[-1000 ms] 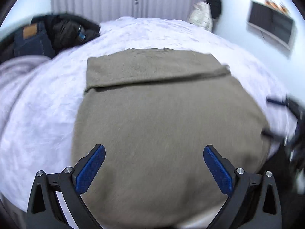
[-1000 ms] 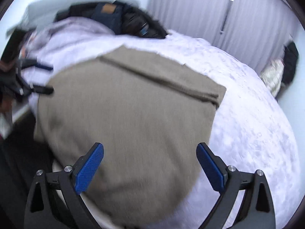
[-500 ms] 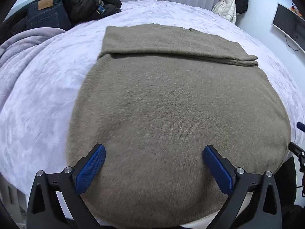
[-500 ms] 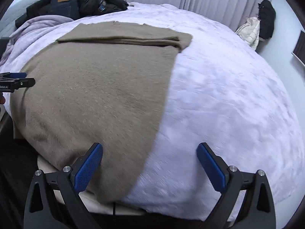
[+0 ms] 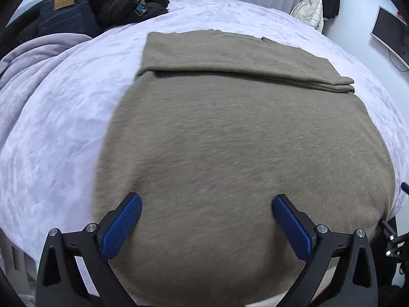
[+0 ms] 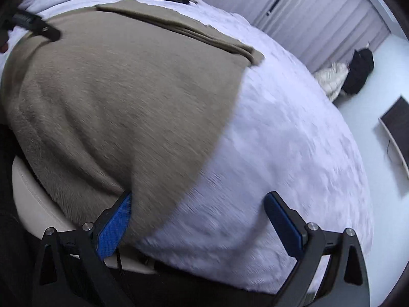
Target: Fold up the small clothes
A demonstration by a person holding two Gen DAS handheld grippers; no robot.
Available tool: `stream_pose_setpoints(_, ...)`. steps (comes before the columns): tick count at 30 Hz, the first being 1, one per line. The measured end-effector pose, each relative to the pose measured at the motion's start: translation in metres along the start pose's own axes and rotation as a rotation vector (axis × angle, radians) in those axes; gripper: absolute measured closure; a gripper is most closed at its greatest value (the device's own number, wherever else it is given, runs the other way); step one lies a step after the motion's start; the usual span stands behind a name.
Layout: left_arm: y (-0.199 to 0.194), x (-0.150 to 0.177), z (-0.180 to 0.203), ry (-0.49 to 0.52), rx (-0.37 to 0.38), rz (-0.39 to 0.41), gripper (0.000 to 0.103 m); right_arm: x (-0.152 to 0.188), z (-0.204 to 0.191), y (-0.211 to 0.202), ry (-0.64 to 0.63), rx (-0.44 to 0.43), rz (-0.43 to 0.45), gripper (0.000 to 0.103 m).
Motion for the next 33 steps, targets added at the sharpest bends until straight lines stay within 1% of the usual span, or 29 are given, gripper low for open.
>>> stream_pose_setpoints(2,-0.009,0.000,-0.001,0.007,-0.015,0.024,0.000,-0.007,0.001,-0.017,-0.005,-0.007,0.030,0.003)
stream_pose_setpoints(3,-0.013,0.000,0.003,0.015,-0.004,0.039,0.000,-0.013,-0.001,-0.029,-0.013,-0.011,0.076,0.003)
stream_pose_setpoints(4,-0.016,-0.004,0.011,0.031,0.023,0.053,0.000,-0.022,-0.004,-0.039,-0.014,-0.035,0.125,0.003)
stream_pose_setpoints(5,-0.018,-0.008,0.021,0.048,0.050,0.070,0.000,-0.032,-0.008,-0.046,-0.004,-0.079,0.165,0.002)
stream_pose_setpoints(6,-0.019,-0.016,0.033,0.065,0.072,0.091,0.000,-0.044,-0.007,-0.052,0.013,-0.144,0.205,0.002)
stream_pose_setpoints(7,-0.020,-0.022,0.042,0.075,0.083,0.104,0.000,-0.057,-0.008,-0.055,0.032,-0.202,0.240,0.002)
stream_pose_setpoints(8,-0.019,-0.029,0.050,0.083,0.103,0.113,0.000,-0.068,-0.011,-0.054,0.050,-0.241,0.263,0.002)
stream_pose_setpoints(9,-0.013,-0.036,0.057,0.089,0.127,0.108,0.000,-0.083,-0.015,-0.046,0.069,-0.285,0.275,0.002)
stream_pose_setpoints(10,0.000,-0.043,0.062,0.087,0.125,0.078,0.000,-0.097,-0.016,-0.035,0.084,-0.329,0.275,0.002)
stream_pose_setpoints(11,0.011,-0.045,0.062,0.078,0.097,0.049,0.000,-0.110,-0.020,-0.019,0.099,-0.370,0.256,0.002)
stream_pose_setpoints(12,0.026,-0.047,0.058,0.063,0.051,0.012,0.000,-0.119,-0.022,-0.001,0.124,-0.400,0.215,0.002)
stream_pose_setpoints(13,0.035,-0.046,0.051,0.042,0.039,-0.012,0.000,-0.123,-0.024,0.016,0.152,-0.399,0.163,0.002)
stream_pose_setpoints(14,0.035,-0.047,0.045,0.017,0.074,-0.006,0.000,-0.128,-0.021,0.030,0.182,-0.360,0.115,0.002)
stream_pose_setpoints(15,0.030,-0.045,0.037,0.002,0.080,0.011,0.000,-0.126,-0.014,0.036,0.214,-0.321,0.102,0.002)
stream_pose_setpoints(16,0.026,-0.043,0.028,0.001,0.049,0.027,0.000,-0.125,-0.005,0.034,0.251,-0.315,0.118,0.002)
stream_pose_setpoints(17,0.023,-0.040,0.020,0.005,0.010,0.037,0.000,-0.123,0.002,0.029,0.285,-0.284,0.126,0.002)
stream_pose_setpoints(18,0.021,-0.038,0.013,0.005,-0.021,0.044,0.000,-0.121,0.011,0.024,0.306,-0.224,0.128,0.002)
stream_pose_setpoints(20,0.017,-0.040,0.003,-0.014,-0.039,0.049,0.000,-0.116,0.021,0.007,0.314,-0.102,0.159,0.001)
stream_pose_setpoints(21,0.017,-0.044,0.003,-0.023,-0.037,0.048,0.000,-0.118,0.024,0.000,0.309,-0.078,0.187,0.001)
stream_pose_setpoints(22,0.016,-0.050,0.006,-0.028,-0.028,0.051,0.000,-0.124,0.033,0.004,0.308,-0.090,0.204,0.001)
stream_pose_setpoints(23,0.015,-0.058,0.011,-0.026,-0.010,0.059,0.000,-0.131,0.033,0.005,0.306,-0.126,0.217,0.001)
stream_pose_setpoints(25,0.010,-0.072,0.026,-0.015,0.034,0.087,0.000,-0.148,0.017,0.006,0.275,-0.216,0.232,0.001)
stream_pose_setpoints(26,0.012,-0.080,0.032,-0.008,0.063,0.095,0.000,-0.154,0.008,0.007,0.251,-0.248,0.238,0.001)
stream_pose_setpoints(27,0.015,-0.083,0.037,-0.002,0.085,0.088,0.000,-0.164,-0.003,0.013,0.217,-0.285,0.243,0.001)
stream_pose_setpoints(28,0.025,-0.085,0.042,0.006,0.076,0.058,0.000,-0.164,-0.016,0.017,0.193,-0.307,0.235,0.001)
stream_pose_setpoints(30,0.049,-0.082,0.041,0.011,0.006,-0.008,0.000,-0.169,-0.028,0.042,0.172,-0.322,0.178,0.001)
stream_pose_setpoints(31,0.057,-0.077,0.038,0.020,-0.003,-0.010,0.000,-0.163,-0.031,0.054,0.184,-0.318,0.145,0.001)
stream_pose_setpoints(32,0.055,-0.072,0.033,0.028,-0.002,0.025,0.000,-0.160,-0.028,0.062,0.201,-0.327,0.134,0.002)
stream_pose_setpoints(33,0.050,-0.067,0.027,0.034,-0.012,0.048,0.000,-0.160,-0.025,0.065,0.215,-0.335,0.147,0.002)
Point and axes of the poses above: each gripper's, at about its wrist camera, not at the fingertips, and y roughly the way its jaws point, z to its right, x to its underside, the point moved 5 cm from there along y, roughly the way its jaws point, and after that the axes turned 11 degrees about -x, right-handed, at the moved point
